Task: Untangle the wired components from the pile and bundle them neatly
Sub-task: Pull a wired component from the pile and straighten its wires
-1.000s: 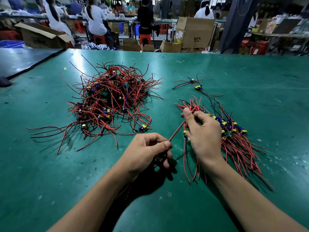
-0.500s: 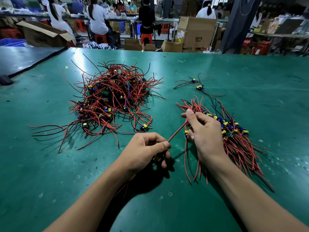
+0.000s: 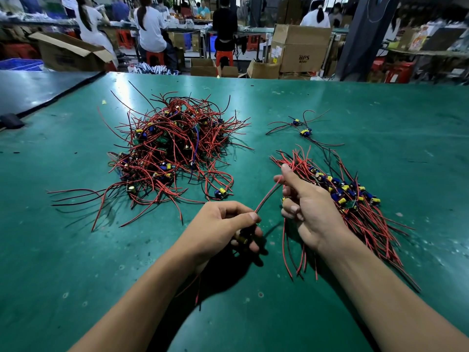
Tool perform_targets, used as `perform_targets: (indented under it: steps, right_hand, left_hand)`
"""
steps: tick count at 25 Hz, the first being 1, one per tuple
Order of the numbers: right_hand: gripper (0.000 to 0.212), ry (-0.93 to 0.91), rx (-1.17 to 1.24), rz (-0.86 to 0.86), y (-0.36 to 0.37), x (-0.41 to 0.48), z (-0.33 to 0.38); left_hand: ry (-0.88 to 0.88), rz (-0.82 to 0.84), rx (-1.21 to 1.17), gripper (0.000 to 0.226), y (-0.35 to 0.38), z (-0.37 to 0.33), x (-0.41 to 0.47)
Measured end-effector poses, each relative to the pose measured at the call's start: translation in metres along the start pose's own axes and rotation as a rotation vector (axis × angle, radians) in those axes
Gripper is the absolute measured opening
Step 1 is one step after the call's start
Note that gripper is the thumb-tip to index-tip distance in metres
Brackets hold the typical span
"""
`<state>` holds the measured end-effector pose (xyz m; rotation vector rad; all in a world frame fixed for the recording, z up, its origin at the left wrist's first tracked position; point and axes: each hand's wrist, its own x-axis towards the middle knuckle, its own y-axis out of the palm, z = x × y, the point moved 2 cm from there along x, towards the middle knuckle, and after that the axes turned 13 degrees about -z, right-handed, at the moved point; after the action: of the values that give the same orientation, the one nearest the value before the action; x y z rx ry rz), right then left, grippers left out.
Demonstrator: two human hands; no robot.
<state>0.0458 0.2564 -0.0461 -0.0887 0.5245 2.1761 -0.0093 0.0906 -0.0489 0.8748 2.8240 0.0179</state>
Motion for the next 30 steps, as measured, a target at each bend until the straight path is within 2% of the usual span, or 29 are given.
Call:
perform_targets:
  steps: [4,8,10,12,14,18,20,22,25,28,30]
  right_hand:
    - [0.055,0.009,-0.016,0.048,0.003,-0.002,-0.001]
    - [0.026,-0.089,-0.141,0.026,0.001,-0.002,-0.005]
    - [0.013,-0.225,-0.369,0.087,0.001,-0.005,-0.007]
    - [0.004,-0.459,-0.673,0.181,0.004,-0.012,-0.010]
    - [0.015,-0.659,-0.843,0.265,0.009,-0.021,-0.016]
    - [0.040,-0.920,-0.893,0.279,0.015,-0.033,-0.024]
    - [0.040,-1.011,-0.871,0.266,0.015,-0.033,-0.023]
    - [0.030,-1.049,-0.828,0.278,0.014,-0.032,-0.020]
    - [0.019,-0.987,-0.791,0.361,0.015,-0.033,-0.021]
    - [0.012,-0.927,-0.782,0.390,0.016,-0.034,-0.024]
    - [0.012,-0.954,-0.828,0.366,0.014,-0.033,-0.023]
  left_hand:
    - [-0.114,-0.084,-0.104,0.023,0.000,-0.002,0.003]
    - [-0.186,-0.130,-0.313,0.032,-0.004,-0.006,0.007]
    - [-0.161,-0.094,-0.507,0.042,-0.008,-0.010,0.008]
    - [-0.120,-0.079,-0.639,0.050,-0.013,-0.013,0.010]
    - [-0.104,-0.106,-0.711,0.050,-0.017,-0.014,0.013]
    - [-0.115,-0.139,-0.722,0.045,-0.020,-0.012,0.014]
    - [-0.134,-0.150,-0.680,0.039,-0.018,-0.012,0.014]
    - [-0.140,-0.182,-0.725,0.033,-0.016,-0.011,0.016]
    - [-0.128,-0.216,-0.788,0.031,-0.015,-0.010,0.017]
    - [-0.109,-0.224,-0.783,0.033,-0.015,-0.009,0.018]
    - [-0.105,-0.230,-0.769,0.034,-0.014,-0.009,0.017]
